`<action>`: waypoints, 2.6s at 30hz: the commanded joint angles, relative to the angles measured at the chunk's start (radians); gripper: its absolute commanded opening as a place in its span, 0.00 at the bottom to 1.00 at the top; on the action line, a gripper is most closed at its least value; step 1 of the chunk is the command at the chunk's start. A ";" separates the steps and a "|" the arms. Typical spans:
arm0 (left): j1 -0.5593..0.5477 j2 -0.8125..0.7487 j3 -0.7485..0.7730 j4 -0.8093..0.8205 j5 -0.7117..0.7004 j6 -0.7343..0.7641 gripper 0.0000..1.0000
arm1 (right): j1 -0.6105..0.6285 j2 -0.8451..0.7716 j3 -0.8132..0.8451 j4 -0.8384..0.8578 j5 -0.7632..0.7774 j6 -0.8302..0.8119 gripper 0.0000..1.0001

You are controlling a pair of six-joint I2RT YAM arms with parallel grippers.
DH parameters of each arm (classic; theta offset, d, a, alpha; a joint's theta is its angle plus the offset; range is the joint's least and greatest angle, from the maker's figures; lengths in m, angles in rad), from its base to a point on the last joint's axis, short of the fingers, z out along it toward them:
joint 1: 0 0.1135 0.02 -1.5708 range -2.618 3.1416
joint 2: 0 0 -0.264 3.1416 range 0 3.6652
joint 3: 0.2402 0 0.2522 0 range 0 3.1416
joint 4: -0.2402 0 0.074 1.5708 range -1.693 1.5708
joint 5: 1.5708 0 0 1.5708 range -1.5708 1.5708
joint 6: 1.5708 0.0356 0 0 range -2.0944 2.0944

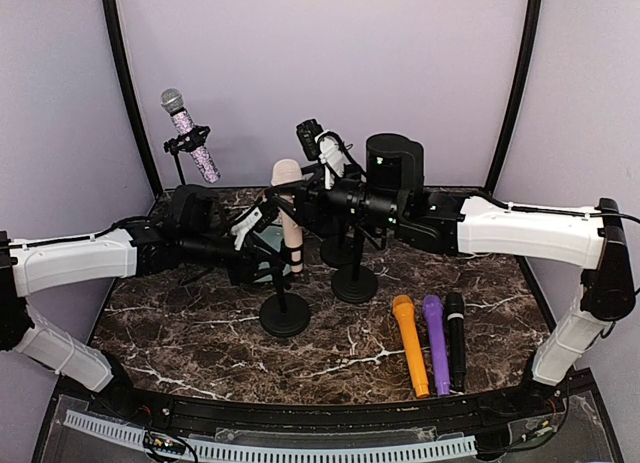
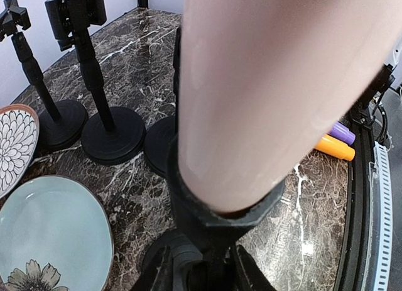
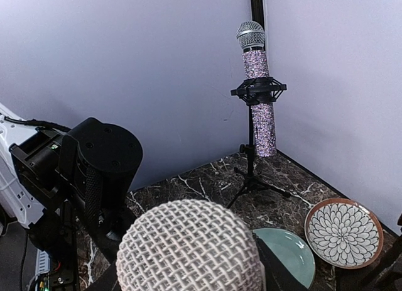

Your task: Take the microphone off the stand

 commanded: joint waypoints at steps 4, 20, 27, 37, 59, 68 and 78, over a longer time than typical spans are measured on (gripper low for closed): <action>-0.003 0.004 -0.007 0.016 0.021 0.019 0.20 | -0.001 -0.019 -0.005 0.061 0.017 -0.010 0.29; -0.003 0.026 -0.024 0.003 0.015 0.055 0.00 | -0.001 -0.077 -0.035 0.112 0.094 -0.018 0.00; -0.005 0.035 -0.025 -0.002 0.003 0.066 0.00 | -0.001 -0.089 -0.037 0.144 0.172 -0.017 0.00; -0.014 0.045 -0.024 -0.007 -0.006 0.072 0.00 | -0.001 -0.086 -0.020 0.145 0.285 0.011 0.00; -0.024 0.051 -0.022 -0.015 -0.021 0.080 0.00 | -0.002 -0.114 -0.017 0.169 0.396 0.044 0.00; -0.024 0.053 -0.022 -0.018 -0.028 0.085 0.00 | -0.002 -0.141 -0.029 0.189 0.406 0.044 0.00; -0.026 0.058 -0.021 -0.019 -0.029 0.087 0.00 | -0.003 -0.154 -0.033 0.187 0.429 0.041 0.00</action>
